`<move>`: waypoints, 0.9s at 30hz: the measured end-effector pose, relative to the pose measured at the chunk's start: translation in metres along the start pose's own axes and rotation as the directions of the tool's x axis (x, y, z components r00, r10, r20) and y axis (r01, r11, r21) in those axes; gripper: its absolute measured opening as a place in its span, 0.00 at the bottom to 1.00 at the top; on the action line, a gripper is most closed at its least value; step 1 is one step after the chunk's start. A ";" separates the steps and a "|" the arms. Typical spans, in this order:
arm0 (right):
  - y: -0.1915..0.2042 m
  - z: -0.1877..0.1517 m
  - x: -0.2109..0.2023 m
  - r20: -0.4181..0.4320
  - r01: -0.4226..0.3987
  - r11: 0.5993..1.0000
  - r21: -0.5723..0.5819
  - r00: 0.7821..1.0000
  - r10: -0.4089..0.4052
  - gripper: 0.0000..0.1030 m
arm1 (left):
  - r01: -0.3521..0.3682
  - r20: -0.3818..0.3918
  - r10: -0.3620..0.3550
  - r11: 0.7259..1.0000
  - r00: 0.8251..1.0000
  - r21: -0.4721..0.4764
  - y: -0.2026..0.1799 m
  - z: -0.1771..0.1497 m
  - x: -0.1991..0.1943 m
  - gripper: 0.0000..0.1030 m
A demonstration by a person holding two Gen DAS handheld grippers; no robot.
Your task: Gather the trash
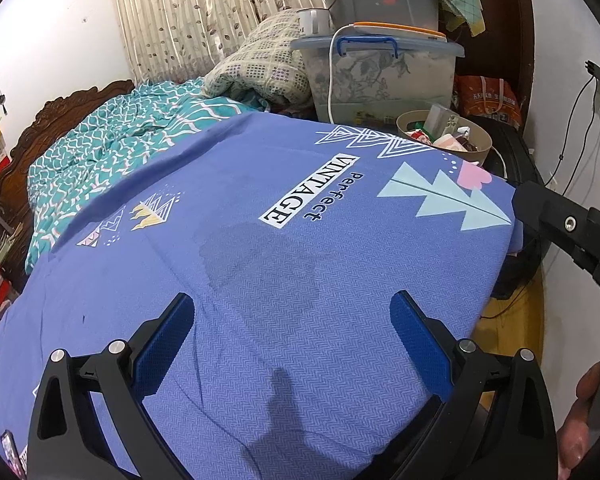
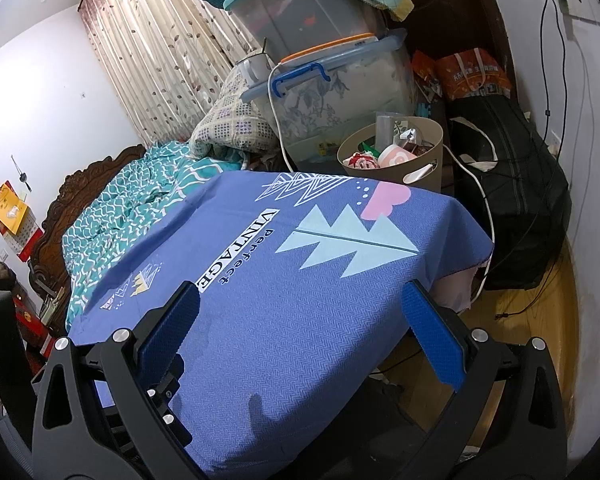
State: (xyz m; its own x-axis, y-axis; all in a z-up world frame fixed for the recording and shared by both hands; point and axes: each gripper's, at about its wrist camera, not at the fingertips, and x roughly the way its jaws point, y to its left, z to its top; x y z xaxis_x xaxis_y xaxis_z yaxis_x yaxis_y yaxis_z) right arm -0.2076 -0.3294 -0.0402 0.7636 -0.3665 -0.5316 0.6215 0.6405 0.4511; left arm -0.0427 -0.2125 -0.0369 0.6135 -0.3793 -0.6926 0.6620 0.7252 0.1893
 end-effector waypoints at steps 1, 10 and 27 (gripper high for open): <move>0.000 0.000 0.000 0.000 0.000 1.000 -0.001 1.000 0.000 0.97 | 0.001 0.000 -0.001 1.000 1.000 0.001 0.000 0.000 0.000 0.92; 0.000 0.000 -0.001 0.000 0.001 1.000 -0.001 1.000 -0.001 0.97 | 0.003 0.002 -0.003 1.000 1.000 0.009 -0.002 0.000 0.001 0.92; 0.002 0.004 -0.003 0.001 0.002 1.000 -0.006 1.000 -0.002 0.97 | 0.033 0.006 -0.033 0.999 0.999 0.021 -0.004 -0.002 0.000 0.92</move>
State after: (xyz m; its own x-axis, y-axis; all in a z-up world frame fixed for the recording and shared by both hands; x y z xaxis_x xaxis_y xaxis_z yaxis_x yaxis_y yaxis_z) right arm -0.2080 -0.3298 -0.0352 0.7624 -0.3687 -0.5319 0.6222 0.6437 0.4457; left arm -0.0464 -0.2139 -0.0389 0.5940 -0.4067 -0.6941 0.6909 0.7000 0.1810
